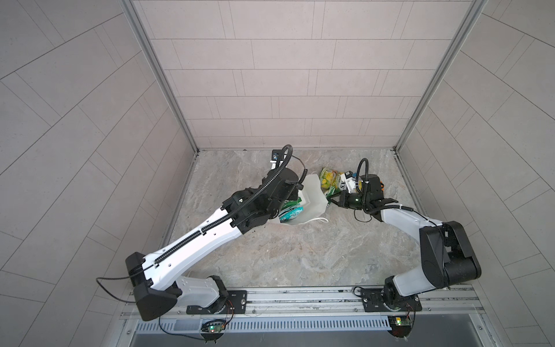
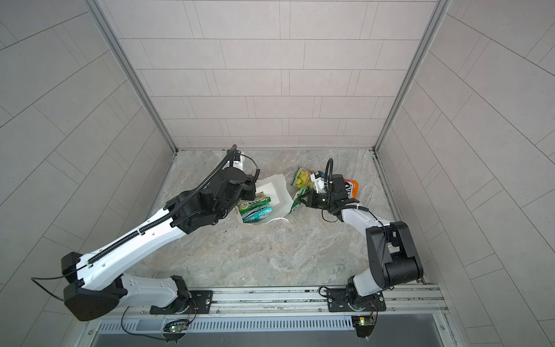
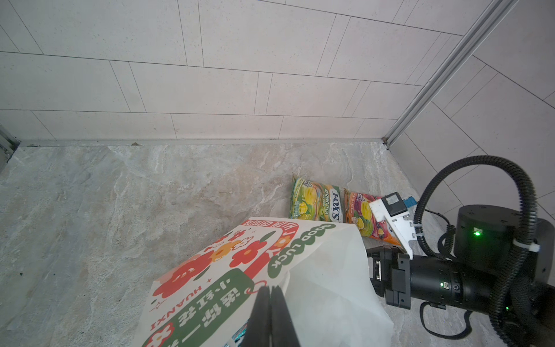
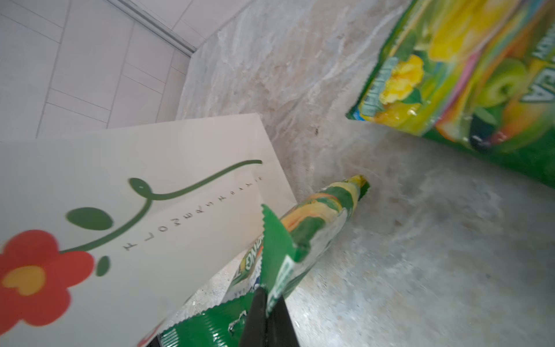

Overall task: Take the snacks out of the paper bag
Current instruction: 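Carry the green packet toward the packets on the table and lower it, then open the right gripper to release the green packet on the table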

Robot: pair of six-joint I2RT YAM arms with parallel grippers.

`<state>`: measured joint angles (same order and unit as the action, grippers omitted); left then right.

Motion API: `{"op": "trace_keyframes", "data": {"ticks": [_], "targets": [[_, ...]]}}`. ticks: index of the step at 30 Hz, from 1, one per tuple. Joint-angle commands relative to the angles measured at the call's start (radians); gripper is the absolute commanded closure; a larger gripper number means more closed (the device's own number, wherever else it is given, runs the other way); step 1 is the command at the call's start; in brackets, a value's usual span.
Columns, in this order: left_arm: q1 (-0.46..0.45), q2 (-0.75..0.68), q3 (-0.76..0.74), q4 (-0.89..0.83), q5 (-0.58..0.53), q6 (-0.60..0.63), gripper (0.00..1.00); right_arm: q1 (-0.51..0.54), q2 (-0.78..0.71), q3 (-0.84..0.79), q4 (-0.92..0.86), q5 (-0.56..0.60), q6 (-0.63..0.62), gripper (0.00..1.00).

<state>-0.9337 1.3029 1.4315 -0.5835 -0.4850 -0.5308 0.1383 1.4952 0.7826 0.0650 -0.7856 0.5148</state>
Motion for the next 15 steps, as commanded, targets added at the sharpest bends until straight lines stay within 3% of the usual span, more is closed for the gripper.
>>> {"op": "trace_keyframes", "data": {"ticks": [1, 8, 15], "targets": [[0.004, -0.013, -0.009, -0.005, 0.001, 0.01, 1.0, -0.011, 0.01, -0.006, -0.116, 0.081, -0.098, 1.0], [0.004, -0.013, -0.011, -0.005, 0.008, 0.011, 1.0, -0.013, -0.013, 0.019, -0.276, 0.278, -0.2, 1.0], [0.004, -0.01, -0.012, 0.002, 0.021, 0.005, 1.0, -0.013, 0.029, 0.091, -0.393, 0.376, -0.254, 1.0]]}}
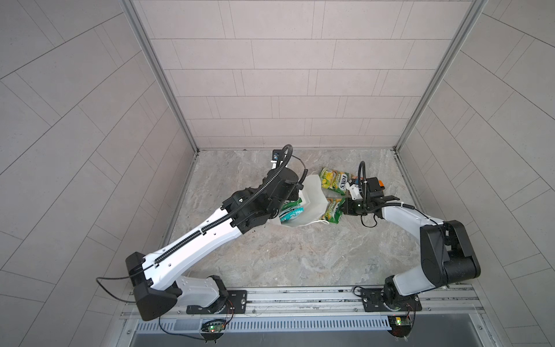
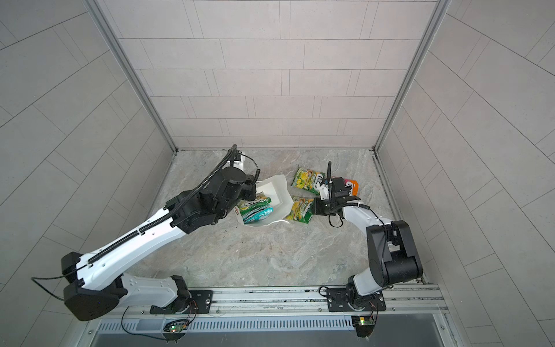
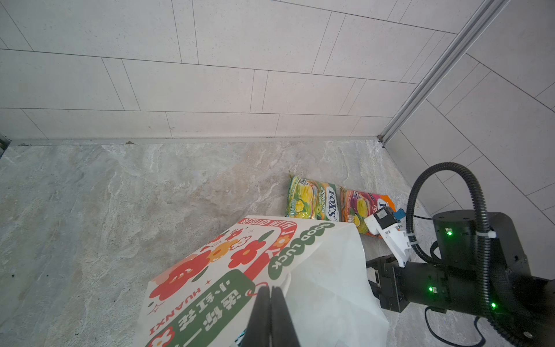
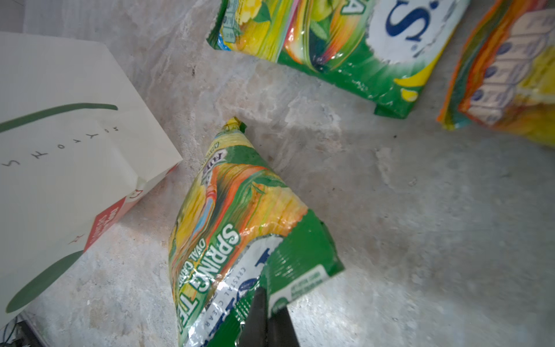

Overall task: Take the snacks out of the paper bag
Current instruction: 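Open the right gripper to release the green packet on the table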

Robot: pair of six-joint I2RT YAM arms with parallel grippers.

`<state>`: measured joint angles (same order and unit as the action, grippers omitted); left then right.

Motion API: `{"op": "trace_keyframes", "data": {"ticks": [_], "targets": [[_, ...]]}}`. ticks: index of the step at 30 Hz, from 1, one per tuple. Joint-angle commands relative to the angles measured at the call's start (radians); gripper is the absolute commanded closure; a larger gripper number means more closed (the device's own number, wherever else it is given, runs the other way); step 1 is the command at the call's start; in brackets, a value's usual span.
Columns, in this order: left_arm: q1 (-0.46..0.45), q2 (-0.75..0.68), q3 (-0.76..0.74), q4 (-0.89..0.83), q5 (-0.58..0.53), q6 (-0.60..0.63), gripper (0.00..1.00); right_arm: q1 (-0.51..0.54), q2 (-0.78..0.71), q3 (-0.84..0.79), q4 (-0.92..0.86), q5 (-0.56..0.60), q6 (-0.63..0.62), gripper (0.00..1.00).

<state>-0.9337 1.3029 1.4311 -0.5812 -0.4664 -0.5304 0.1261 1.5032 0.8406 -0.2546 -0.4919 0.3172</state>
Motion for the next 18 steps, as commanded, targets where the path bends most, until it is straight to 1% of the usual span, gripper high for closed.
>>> {"op": "trace_keyframes", "data": {"ticks": [1, 3, 4, 8, 10, 14, 16, 18], "targets": [[0.004, -0.01, -0.012, -0.001, 0.004, 0.006, 1.0, -0.001, 0.024, 0.036, -0.074, 0.093, -0.056, 1.0], [0.004, -0.011, -0.012, -0.001, 0.007, 0.004, 1.0, -0.001, 0.029, 0.04, -0.075, 0.103, -0.059, 1.0], [0.004, -0.011, -0.011, 0.0, 0.008, 0.004, 1.0, -0.001, 0.032, 0.041, -0.078, 0.11, -0.059, 0.98], [0.004, -0.009, -0.012, 0.0, 0.02, 0.0, 1.0, 0.0, 0.029, 0.046, -0.084, 0.138, -0.054, 0.87], [0.004, -0.006, -0.014, 0.003, 0.032, -0.005, 1.0, -0.001, 0.021, 0.046, -0.086, 0.163, -0.044, 0.8], [0.001, 0.001, -0.014, 0.004, 0.065, -0.018, 1.0, -0.001, -0.017, 0.038, -0.092, 0.25, -0.022, 0.6], [-0.002, 0.005, -0.014, 0.005, 0.073, -0.02, 1.0, -0.002, -0.047, 0.036, -0.103, 0.303, -0.011, 0.53], [-0.007, 0.005, -0.015, 0.006, 0.073, -0.024, 1.0, -0.001, -0.092, 0.028, -0.111, 0.335, 0.001, 0.5]]}}
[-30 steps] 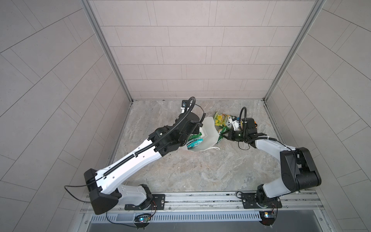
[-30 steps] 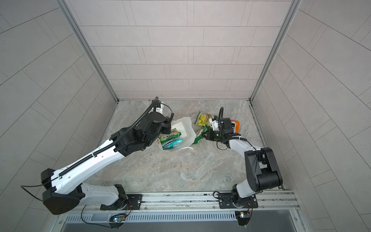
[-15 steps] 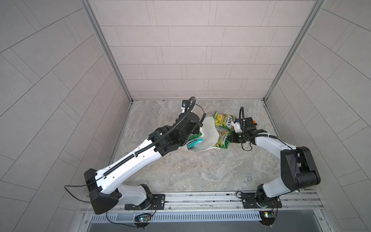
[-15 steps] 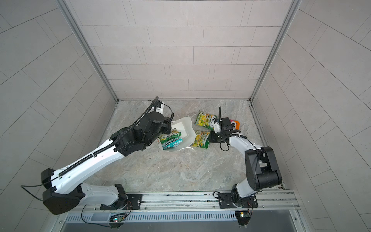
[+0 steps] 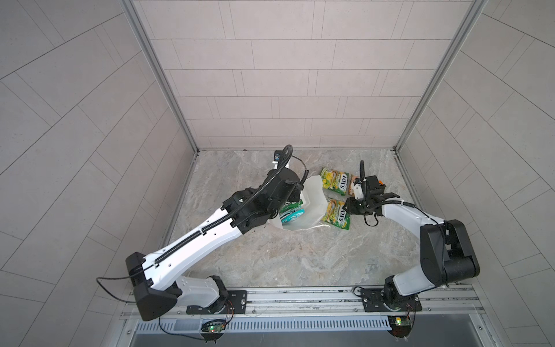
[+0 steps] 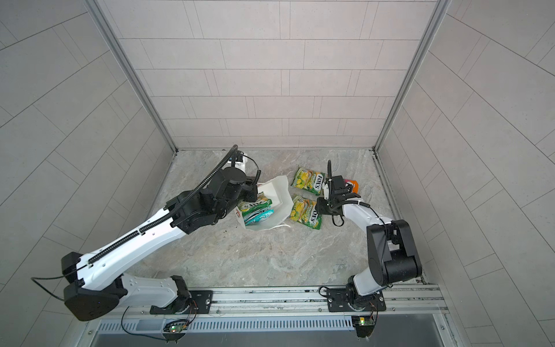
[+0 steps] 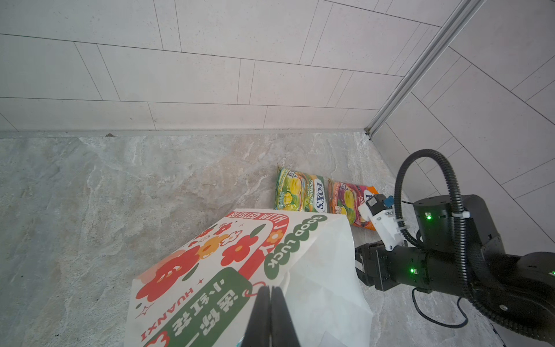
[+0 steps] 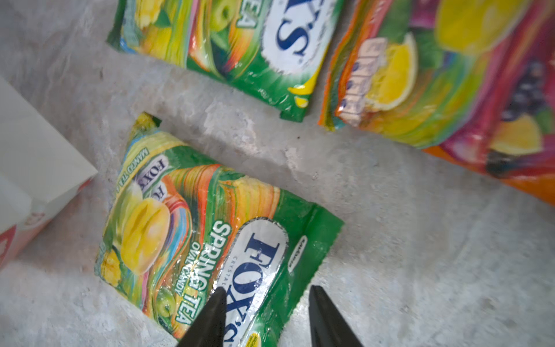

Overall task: Take the snacks out of the paper bag
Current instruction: 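Move the right gripper back over the bag opening held by the left gripper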

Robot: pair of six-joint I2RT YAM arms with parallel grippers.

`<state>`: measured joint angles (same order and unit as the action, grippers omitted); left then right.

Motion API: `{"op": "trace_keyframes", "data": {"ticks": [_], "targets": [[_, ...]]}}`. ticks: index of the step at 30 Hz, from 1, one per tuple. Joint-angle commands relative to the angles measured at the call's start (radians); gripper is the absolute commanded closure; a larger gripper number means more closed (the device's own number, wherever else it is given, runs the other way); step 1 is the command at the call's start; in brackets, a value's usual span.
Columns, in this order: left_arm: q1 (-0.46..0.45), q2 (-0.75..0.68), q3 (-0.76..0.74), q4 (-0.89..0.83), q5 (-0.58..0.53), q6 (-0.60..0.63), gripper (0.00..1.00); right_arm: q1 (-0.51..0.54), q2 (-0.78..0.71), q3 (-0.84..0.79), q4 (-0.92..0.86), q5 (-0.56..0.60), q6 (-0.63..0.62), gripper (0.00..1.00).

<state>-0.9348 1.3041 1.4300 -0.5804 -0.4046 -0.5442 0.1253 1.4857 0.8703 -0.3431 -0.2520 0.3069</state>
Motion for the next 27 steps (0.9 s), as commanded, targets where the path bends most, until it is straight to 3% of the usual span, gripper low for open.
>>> {"op": "trace_keyframes", "data": {"ticks": [1, 6, 11, 18, 23, 27], "targets": [[-0.007, 0.004, -0.013, 0.007, 0.013, -0.01, 1.0, 0.0, -0.096, -0.003, -0.028, 0.094, 0.014, 0.5], [-0.019, 0.011, -0.011, 0.029, 0.051, -0.014, 1.0, 0.0, -0.246, -0.007, -0.042, -0.038, 0.059, 0.49], [-0.038, 0.029, -0.013, 0.048, 0.08, -0.028, 1.0, 0.004, -0.437, -0.038, 0.02, -0.247, 0.144, 0.48], [-0.038, 0.04, -0.019, 0.077, 0.059, -0.045, 1.0, 0.055, -0.665, -0.1, 0.112, -0.392, 0.254, 0.45], [-0.038, 0.055, -0.005, 0.086, 0.061, -0.044, 1.0, 0.159, -0.705, -0.092, 0.121, -0.503, 0.249, 0.45], [-0.038, 0.067, 0.007, 0.088, 0.05, -0.04, 1.0, 0.295, -0.698, -0.083, 0.083, -0.49, 0.182, 0.45]]}}
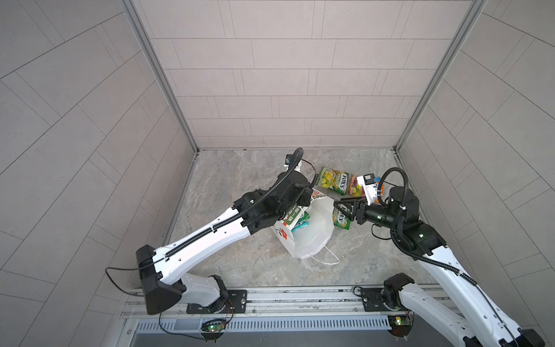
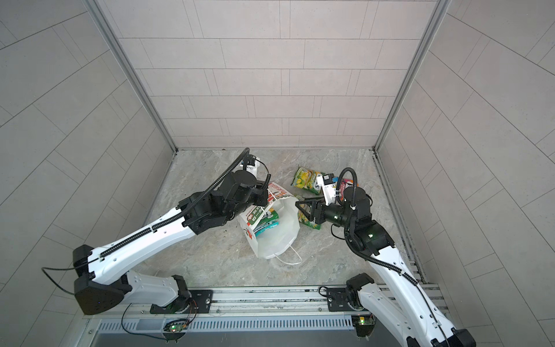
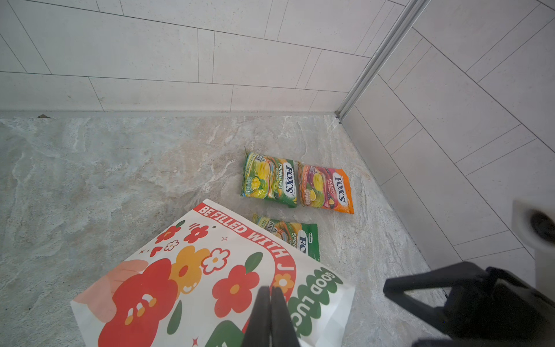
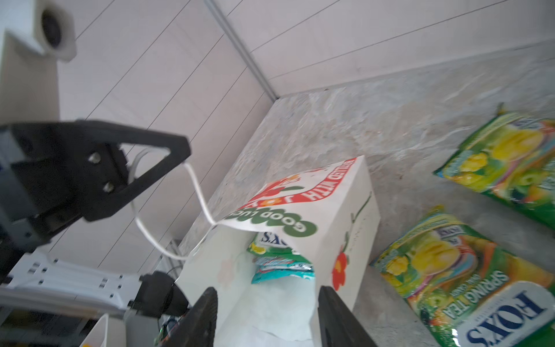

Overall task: Take the snacks out of the paper bag
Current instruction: 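Move the right gripper back over the bag opening held by the left gripper, then lower the right gripper into the bag onto the green Spring Tea packet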

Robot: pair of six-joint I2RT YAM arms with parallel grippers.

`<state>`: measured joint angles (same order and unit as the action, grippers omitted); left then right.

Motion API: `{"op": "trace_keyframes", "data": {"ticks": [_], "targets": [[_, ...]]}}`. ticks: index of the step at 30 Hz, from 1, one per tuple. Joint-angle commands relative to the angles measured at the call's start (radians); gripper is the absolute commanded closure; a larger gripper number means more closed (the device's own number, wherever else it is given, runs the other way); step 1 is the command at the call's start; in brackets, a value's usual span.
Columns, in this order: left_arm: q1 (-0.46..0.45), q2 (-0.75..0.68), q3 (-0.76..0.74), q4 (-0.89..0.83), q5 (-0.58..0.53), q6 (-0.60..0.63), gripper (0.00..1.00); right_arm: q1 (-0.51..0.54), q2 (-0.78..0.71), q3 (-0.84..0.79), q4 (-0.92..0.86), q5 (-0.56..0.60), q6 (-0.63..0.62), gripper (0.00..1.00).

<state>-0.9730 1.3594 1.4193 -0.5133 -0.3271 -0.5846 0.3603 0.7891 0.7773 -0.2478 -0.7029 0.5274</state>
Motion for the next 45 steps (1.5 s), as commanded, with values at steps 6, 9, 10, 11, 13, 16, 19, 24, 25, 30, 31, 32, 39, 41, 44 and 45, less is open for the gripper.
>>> {"op": "trace_keyframes", "data": {"ticks": [6, 9, 10, 11, 13, 16, 19, 24, 25, 30, 31, 32, 39, 41, 44, 45], "targets": [[0.002, 0.028, 0.042, 0.013, -0.066, 0.013, 1.0, 0.249, 0.049, 0.0, -0.051, 0.06, -0.115, 0.45], [0.004, 0.032, 0.054, 0.012, -0.082, 0.014, 1.0, 0.305, 0.092, -0.017, -0.049, 0.102, -0.132, 0.45], [0.005, 0.033, 0.057, 0.012, -0.085, 0.015, 1.0, 0.32, 0.108, -0.022, -0.047, 0.109, -0.136, 0.45], [0.005, 0.034, 0.061, 0.011, -0.089, 0.016, 1.0, 0.331, 0.123, -0.029, -0.043, 0.117, -0.139, 0.45], [0.005, 0.039, 0.071, -0.001, -0.104, 0.019, 1.0, 0.358, 0.161, -0.033, -0.044, 0.131, -0.157, 0.45], [0.006, 0.041, 0.076, -0.007, -0.122, 0.019, 1.0, 0.386, 0.215, -0.038, -0.047, 0.157, -0.178, 0.45], [0.006, 0.04, 0.076, -0.007, -0.129, 0.018, 1.0, 0.399, 0.263, -0.039, -0.047, 0.187, -0.193, 0.45], [0.007, 0.031, 0.076, -0.016, -0.144, 0.02, 1.0, 0.4, 0.343, -0.03, -0.06, 0.284, -0.229, 0.45], [0.007, 0.028, 0.075, -0.018, -0.149, 0.02, 1.0, 0.4, 0.362, -0.023, -0.068, 0.308, -0.239, 0.45], [0.007, 0.012, 0.069, -0.026, -0.17, 0.023, 1.0, 0.397, 0.432, 0.014, -0.104, 0.442, -0.271, 0.45], [0.007, 0.01, 0.067, -0.028, -0.174, 0.022, 1.0, 0.395, 0.443, 0.021, -0.103, 0.463, -0.28, 0.45], [0.007, 0.007, 0.065, -0.03, -0.178, 0.022, 1.0, 0.391, 0.454, 0.027, -0.104, 0.48, -0.287, 0.45], [0.007, -0.005, 0.045, -0.022, -0.181, 0.025, 1.0, 0.338, 0.573, 0.124, -0.102, 0.512, -0.291, 0.46], [0.007, -0.006, 0.04, -0.017, -0.179, 0.028, 1.0, 0.328, 0.6, 0.158, -0.102, 0.471, -0.272, 0.46], [0.007, -0.003, 0.038, -0.011, -0.175, 0.031, 1.0, 0.328, 0.627, 0.196, -0.079, 0.443, -0.197, 0.46], [0.007, -0.002, 0.039, -0.008, -0.172, 0.031, 1.0, 0.328, 0.633, 0.201, -0.059, 0.44, -0.159, 0.47]]}}
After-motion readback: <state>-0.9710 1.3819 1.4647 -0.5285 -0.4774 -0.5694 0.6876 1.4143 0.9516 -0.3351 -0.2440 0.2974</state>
